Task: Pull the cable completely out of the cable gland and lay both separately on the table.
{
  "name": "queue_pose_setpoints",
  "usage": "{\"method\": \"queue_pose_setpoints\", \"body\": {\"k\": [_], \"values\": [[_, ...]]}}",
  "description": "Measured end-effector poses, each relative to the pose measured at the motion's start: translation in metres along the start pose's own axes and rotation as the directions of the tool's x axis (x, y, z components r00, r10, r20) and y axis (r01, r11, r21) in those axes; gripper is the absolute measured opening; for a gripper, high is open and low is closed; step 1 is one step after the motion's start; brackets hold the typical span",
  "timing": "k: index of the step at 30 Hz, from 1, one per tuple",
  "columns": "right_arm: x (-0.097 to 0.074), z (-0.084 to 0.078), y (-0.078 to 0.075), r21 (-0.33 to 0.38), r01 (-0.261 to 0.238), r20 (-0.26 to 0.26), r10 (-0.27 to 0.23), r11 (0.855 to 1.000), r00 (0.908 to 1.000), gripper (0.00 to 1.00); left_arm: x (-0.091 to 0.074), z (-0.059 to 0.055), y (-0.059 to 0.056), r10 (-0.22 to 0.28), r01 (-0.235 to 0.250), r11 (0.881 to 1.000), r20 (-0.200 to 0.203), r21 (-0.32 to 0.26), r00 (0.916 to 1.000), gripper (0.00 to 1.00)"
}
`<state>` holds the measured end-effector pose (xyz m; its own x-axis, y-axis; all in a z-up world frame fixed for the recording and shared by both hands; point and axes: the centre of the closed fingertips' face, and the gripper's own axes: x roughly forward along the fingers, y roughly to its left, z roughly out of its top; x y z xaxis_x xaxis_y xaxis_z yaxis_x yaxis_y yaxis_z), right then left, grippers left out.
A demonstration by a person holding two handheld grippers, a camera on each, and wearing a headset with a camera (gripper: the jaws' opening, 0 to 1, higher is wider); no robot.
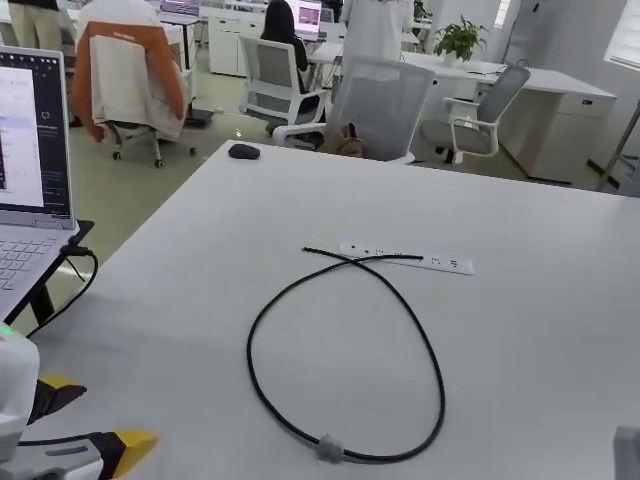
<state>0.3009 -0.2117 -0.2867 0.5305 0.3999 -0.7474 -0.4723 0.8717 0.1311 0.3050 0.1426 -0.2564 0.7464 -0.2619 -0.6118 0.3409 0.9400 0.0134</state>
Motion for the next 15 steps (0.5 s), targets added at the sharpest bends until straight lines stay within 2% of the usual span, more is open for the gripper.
{"method": "queue_pose_setpoints", "body": {"k": [4,10,15], "values": [[0.0,0.0,0.0,-0.004,0.002,-0.001,-0.002,1.0,1.0,0.7,0.0,0.0,0.0,0.001,-0.001,1.0,-0.005,0.008,1.0,0.57],[0.007,-0.01,0.002,-0.012,0.003,-0.023,-0.003,1.0,0.9997,0.69,0.002,-0.003,0.002,0.001,-0.001,1.0,-0.019,0.025,0.9998,0.56],[0.012,-0.012,0.0,-0.04,0.028,-0.025,-0.029,0.999,0.9993,0.68,0.005,0.003,-0.005,-0.014,0.017,0.996,-0.03,0.092,0.9995,0.56]]}}
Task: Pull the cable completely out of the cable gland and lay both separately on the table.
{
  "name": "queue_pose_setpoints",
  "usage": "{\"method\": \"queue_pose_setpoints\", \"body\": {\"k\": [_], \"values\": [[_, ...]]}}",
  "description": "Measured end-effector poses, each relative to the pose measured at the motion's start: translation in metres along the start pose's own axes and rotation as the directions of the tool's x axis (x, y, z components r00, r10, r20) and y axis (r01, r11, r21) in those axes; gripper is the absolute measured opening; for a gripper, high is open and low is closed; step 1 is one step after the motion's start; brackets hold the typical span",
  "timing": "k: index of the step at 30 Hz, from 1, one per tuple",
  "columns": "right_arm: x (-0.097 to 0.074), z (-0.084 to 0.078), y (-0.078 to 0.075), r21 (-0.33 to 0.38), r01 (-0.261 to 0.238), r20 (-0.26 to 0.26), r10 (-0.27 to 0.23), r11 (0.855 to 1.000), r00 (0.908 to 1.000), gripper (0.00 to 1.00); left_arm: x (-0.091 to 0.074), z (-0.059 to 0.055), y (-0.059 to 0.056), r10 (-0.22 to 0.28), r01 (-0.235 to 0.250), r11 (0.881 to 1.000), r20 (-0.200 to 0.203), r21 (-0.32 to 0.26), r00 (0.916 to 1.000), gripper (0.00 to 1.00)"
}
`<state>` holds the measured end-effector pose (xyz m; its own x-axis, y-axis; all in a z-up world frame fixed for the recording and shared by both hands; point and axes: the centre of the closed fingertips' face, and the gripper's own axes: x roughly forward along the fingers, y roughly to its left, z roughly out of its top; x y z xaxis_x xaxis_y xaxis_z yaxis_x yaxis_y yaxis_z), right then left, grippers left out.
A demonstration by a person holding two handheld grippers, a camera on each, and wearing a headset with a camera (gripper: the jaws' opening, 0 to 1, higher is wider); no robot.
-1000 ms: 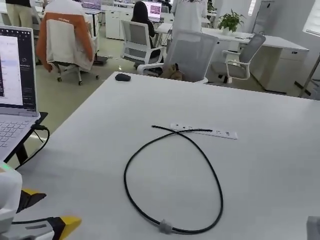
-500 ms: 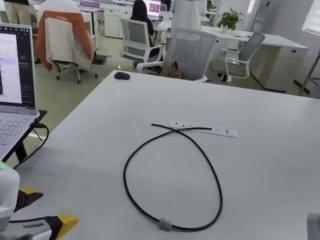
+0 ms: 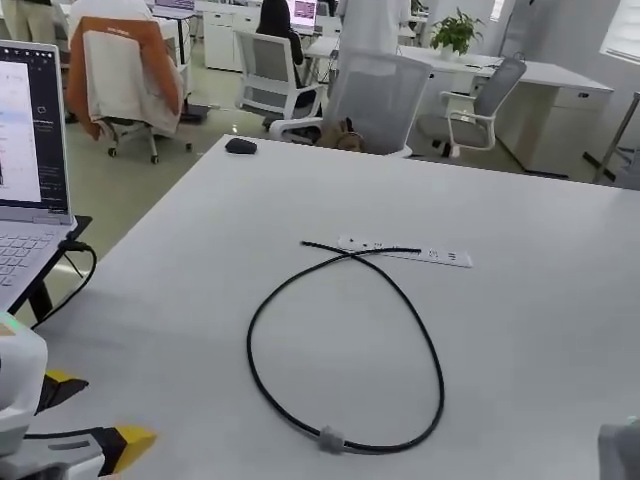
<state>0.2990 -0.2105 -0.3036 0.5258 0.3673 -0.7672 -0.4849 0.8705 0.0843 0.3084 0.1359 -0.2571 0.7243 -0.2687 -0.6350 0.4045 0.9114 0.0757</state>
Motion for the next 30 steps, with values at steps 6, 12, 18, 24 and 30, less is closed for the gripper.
{"method": "queue_pose_setpoints", "body": {"k": [6,12,18,24,30], "values": [[0.01,-0.003,-0.004,-0.095,0.041,-0.035,-0.045,0.995,0.9984,0.66,0.01,0.014,-0.011,-0.033,0.035,0.99,-0.017,0.14,0.9993,0.54],[0.01,0.0,-0.009,-0.105,0.067,0.0,-0.067,0.992,0.9977,0.64,0.034,0.033,-0.044,-0.168,0.177,0.933,-0.054,0.312,0.9843,0.53],[0.011,0.004,-0.012,-0.093,0.078,0.026,-0.075,0.993,0.9968,0.64,0.064,0.046,-0.078,-0.285,0.312,0.84,-0.129,0.443,0.9499,0.5],[0.008,0.011,-0.014,-0.086,0.099,0.078,-0.092,0.991,0.9927,0.62,0.094,0.047,-0.105,-0.363,0.412,0.759,-0.199,0.503,0.9104,0.47],[0.01,0.007,-0.013,-0.093,0.09,0.052,-0.085,0.992,0.995,0.61,0.121,0.03,-0.121,-0.398,0.493,0.689,-0.291,0.532,0.8702,0.5]]}}
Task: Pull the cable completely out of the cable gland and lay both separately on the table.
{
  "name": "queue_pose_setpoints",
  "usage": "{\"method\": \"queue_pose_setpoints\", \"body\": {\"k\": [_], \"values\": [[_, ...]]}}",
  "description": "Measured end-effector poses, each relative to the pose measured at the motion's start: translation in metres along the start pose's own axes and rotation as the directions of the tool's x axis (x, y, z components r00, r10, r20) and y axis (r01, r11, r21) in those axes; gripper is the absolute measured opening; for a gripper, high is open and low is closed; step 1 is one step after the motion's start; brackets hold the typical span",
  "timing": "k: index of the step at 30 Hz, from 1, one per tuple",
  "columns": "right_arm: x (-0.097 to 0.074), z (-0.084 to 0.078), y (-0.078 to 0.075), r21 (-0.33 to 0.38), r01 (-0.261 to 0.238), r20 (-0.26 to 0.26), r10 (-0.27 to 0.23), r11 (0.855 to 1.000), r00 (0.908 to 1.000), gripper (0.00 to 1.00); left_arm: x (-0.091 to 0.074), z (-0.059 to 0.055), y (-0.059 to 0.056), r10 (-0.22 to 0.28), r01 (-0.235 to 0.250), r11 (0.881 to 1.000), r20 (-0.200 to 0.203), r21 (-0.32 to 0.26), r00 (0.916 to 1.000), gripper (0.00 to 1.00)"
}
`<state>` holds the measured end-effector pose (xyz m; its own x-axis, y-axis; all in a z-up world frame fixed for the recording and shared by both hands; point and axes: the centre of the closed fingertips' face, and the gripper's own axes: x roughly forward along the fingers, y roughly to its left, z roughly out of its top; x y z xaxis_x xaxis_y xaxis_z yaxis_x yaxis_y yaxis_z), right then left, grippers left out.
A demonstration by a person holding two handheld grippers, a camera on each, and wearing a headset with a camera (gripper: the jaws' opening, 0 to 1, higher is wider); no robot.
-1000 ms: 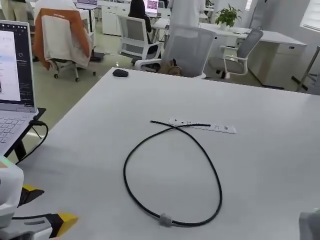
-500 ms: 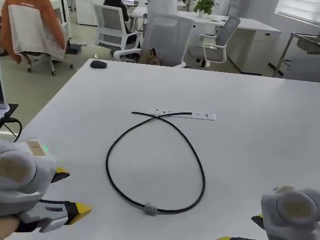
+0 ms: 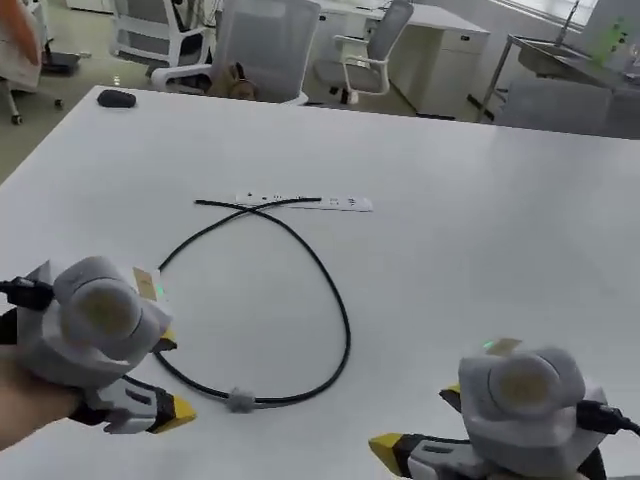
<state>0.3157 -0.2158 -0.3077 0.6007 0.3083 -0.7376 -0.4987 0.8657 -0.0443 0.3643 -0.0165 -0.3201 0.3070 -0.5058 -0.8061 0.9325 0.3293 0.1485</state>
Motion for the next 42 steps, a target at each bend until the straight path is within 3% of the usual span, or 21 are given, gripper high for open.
{"method": "queue_pose_setpoints", "body": {"k": [2,5,8,10,19,21,24,31,32,39,40,42], "values": [[-0.001,0.005,0.0,0.004,0.0,0.031,0.0,1.0,0.9995,0.61,0.011,-0.002,-0.002,-0.036,0.036,0.999,-0.014,0.007,0.9993,0.5],[0.0,0.0,-0.001,-0.002,0.007,0.001,-0.007,1.0,1.0,0.6,0.024,-0.009,-0.007,-0.098,0.1,0.994,-0.046,0.037,0.9941,0.49],[-0.003,0.005,-0.004,-0.036,0.037,0.028,-0.036,0.999,0.999,0.59,0.036,-0.017,0.005,-0.092,0.094,0.995,-0.077,0.022,0.9928,0.48],[-0.003,0.004,-0.003,-0.065,0.044,0.017,-0.043,0.997,0.999,0.58,0.043,-0.019,0.007,-0.11,0.112,0.994,-0.081,0.016,0.9906,0.46],[0.0,-0.002,-0.004,-0.019,0.023,-0.007,-0.024,1.0,0.9997,0.57,0.079,-0.005,0.006,-0.178,0.178,0.984,-0.008,0.005,0.9841,0.46],[-0.001,-0.002,-0.005,-0.014,0.032,-0.008,-0.032,0.999,0.9995,0.57,0.087,0.003,0.004,-0.194,0.194,0.981,0.036,-0.007,0.9803,0.45],[-0.001,-0.002,-0.007,-0.024,0.047,-0.013,-0.047,0.999,0.9988,0.57,0.096,0.007,0.002,-0.213,0.213,0.977,0.044,-0.014,0.9761,0.4],[-0.003,-0.003,-0.009,-0.007,0.055,-0.013,-0.055,0.998,0.9984,0.57,0.108,-0.006,-0.004,-0.216,0.216,0.976,-0.006,0.017,0.9763,0.3],[-0.003,-0.003,-0.009,-0.006,0.055,-0.012,-0.056,0.998,0.9984,0.57,0.108,-0.003,-0.001,-0.2,0.2,0.979,0.011,0.029,0.9797,0.28],[-0.003,0.0,-0.01,-0.026,0.064,-0.008,-0.065,0.998,0.9979,0.57,0.107,-0.003,0.002,-0.185,0.185,0.983,0.012,0.014,0.9827,0.18],[-0.003,0.0,-0.01,-0.025,0.063,-0.007,-0.063,0.998,0.998,0.56,0.105,-0.004,0.0,-0.188,0.188,0.982,-0.007,0.025,0.9822,0.18],[-0.003,0.0,-0.01,-0.021,0.059,-0.002,-0.059,0.998,0.9983,0.56,0.098,0.0,-0.004,-0.186,0.187,0.982,-0.005,0.038,0.9825,0.18]]}}
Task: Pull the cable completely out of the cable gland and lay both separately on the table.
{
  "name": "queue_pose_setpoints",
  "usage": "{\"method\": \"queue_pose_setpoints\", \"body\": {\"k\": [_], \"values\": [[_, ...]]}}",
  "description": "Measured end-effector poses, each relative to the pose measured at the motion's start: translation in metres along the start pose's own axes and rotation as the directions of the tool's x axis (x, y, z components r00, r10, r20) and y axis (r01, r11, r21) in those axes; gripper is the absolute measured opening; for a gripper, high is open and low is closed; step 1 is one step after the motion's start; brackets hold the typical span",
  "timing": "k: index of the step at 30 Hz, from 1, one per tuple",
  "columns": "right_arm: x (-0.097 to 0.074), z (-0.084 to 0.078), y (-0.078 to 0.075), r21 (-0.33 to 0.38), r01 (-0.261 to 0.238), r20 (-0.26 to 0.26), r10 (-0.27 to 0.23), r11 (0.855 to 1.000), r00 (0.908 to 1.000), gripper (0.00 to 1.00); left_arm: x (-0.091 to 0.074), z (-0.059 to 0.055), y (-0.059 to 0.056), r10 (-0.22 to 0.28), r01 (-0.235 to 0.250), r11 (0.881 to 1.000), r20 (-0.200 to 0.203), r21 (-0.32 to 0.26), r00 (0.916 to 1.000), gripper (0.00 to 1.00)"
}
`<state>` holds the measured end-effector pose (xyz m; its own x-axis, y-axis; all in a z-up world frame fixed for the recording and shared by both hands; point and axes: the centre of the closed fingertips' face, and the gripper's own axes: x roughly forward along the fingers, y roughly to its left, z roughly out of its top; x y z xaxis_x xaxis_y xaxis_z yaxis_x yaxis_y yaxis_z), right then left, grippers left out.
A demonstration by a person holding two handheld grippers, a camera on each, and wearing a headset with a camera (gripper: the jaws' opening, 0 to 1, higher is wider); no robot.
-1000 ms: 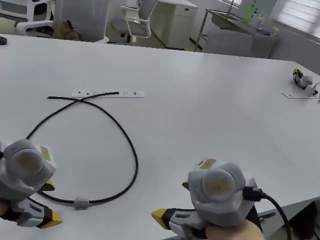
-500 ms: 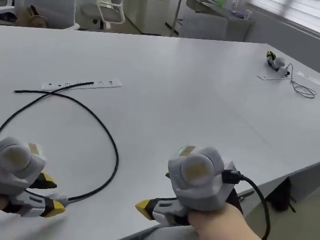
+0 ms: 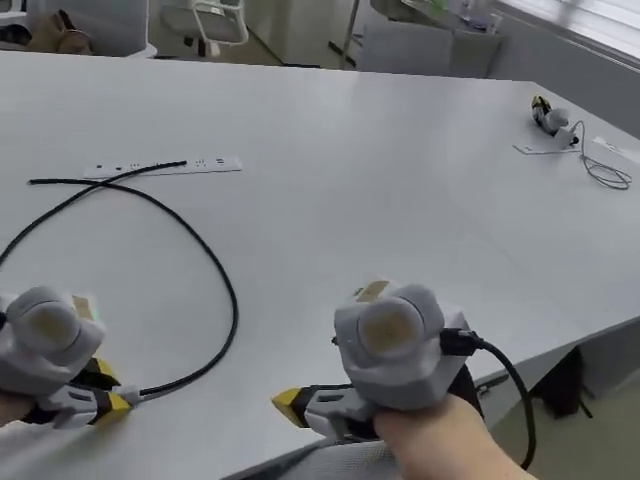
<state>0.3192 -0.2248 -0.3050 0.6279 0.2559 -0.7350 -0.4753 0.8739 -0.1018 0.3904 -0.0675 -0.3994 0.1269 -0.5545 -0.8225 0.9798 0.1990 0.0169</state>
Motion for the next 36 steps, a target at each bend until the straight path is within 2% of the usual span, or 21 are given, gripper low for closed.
{"method": "queue_pose_setpoints", "body": {"k": [3,7,11,13,15,17,19,21,23,25,27,28,29,31,33,34,35,36], "values": [[0.0,0.001,0.001,0.001,-0.007,0.005,0.007,1.0,1.0,0.56,-0.015,0.013,-0.009,-0.013,0.013,1.0,0.032,-0.012,0.9994,0.18],[0.0,0.002,0.003,0.008,-0.018,0.013,0.018,1.0,0.9998,0.56,-0.041,0.03,-0.022,0.002,-0.001,1.0,0.068,-0.021,0.9977,0.17],[0.0,0.002,0.006,0.016,-0.036,0.017,0.035,0.999,0.9992,0.55,-0.063,0.047,-0.03,0.032,-0.025,0.998,0.131,-0.06,0.9908,0.17],[0.0,0.002,0.006,0.008,-0.037,0.016,0.037,0.999,0.9992,0.55,-0.073,0.055,-0.039,0.03,-0.015,0.995,0.163,-0.095,0.9861,0.17],[0.0,0.002,0.008,-0.011,-0.041,0.015,0.041,0.999,0.999,0.55,-0.082,0.061,-0.047,0.042,-0.023,0.994,0.186,-0.103,0.9817,0.17],[0.001,0.002,0.009,-0.003,-0.051,0.011,0.051,0.999,0.9986,0.55,-0.088,0.066,-0.057,0.052,-0.029,0.994,0.213,-0.109,0.9756,0.17],[0.001,-0.001,0.012,-0.005,-0.067,-0.007,0.067,0.998,0.9977,0.55,-0.09,0.066,-0.069,0.051,-0.023,0.992,0.225,-0.125,0.973,0.17],[0.002,-0.006,0.018,-0.017,-0.099,-0.036,0.098,0.995,0.9945,0.56,-0.093,0.067,-0.077,0.056,-0.025,0.991,0.233,-0.133,0.9709,0.17],[0.002,-0.01,0.026,-0.023,-0.146,-0.064,0.144,0.989,0.9874,0.55,-0.096,0.067,-0.085,0.07,-0.038,0.99,0.239,-0.137,0.9684,0.17],[0.001,-0.005,0.029,-0.019,-0.168,-0.041,0.167,0.986,0.9851,0.55,-0.099,0.065,-0.092,0.08,-0.048,0.99,0.242,-0.135,0.9671,0.17],[-0.003,-0.003,0.035,-0.016,-0.212,-0.042,0.212,0.977,0.9765,0.54,-0.103,0.063,-0.096,0.095,-0.069,0.991,0.233,-0.116,0.9679,0.17],[-0.004,-0.003,0.037,-0.021,-0.228,-0.046,0.227,0.973,0.9729,0.54,-0.106,0.061,-0.097,0.112,-0.094,0.992,0.225,-0.087,0.9681,0.17],[-0.007,-0.001,0.044,-0.057,-0.266,-0.059,0.263,0.962,0.963,0.52,-0.107,0.061,-0.097,0.124,-0.11,0.991,0.223,-0.077,0.9669,0.17],[-0.011,0.005,0.052,-0.101,-0.309,-0.07,0.303,0.946,0.9503,0.48,-0.109,0.058,-0.098,0.14,-0.13,0.99,0.212,-0.06,0.9671,0.17],[-0.013,0.017,0.058,-0.169,-0.332,-0.062,0.326,0.928,0.9433,0.47,-0.111,0.056,-0.095,0.177,-0.174,0.984,0.207,-0.033,0.9622,0.17],[-0.015,0.025,0.062,-0.216,-0.353,-0.062,0.348,0.91,0.9354,0.46,-0.111,0.056,-0.095,0.186,-0.186,0.982,0.212,-0.017,0.9594,0.17],[-0.015,0.031,0.067,-0.233,-0.37,-0.055,0.367,0.899,0.9284,0.44,-0.111,0.056,-0.094,0.198,-0.202,0.979,0.216,-0.006,0.956,0.17],[-0.017,0.042,0.078,-0.243,-0.411,-0.028,0.417,0.879,0.9084,0.41,-0.111,0.056,-0.093,0.204,-0.209,0.978,0.218,-0.003,0.9544,0.17]]}}
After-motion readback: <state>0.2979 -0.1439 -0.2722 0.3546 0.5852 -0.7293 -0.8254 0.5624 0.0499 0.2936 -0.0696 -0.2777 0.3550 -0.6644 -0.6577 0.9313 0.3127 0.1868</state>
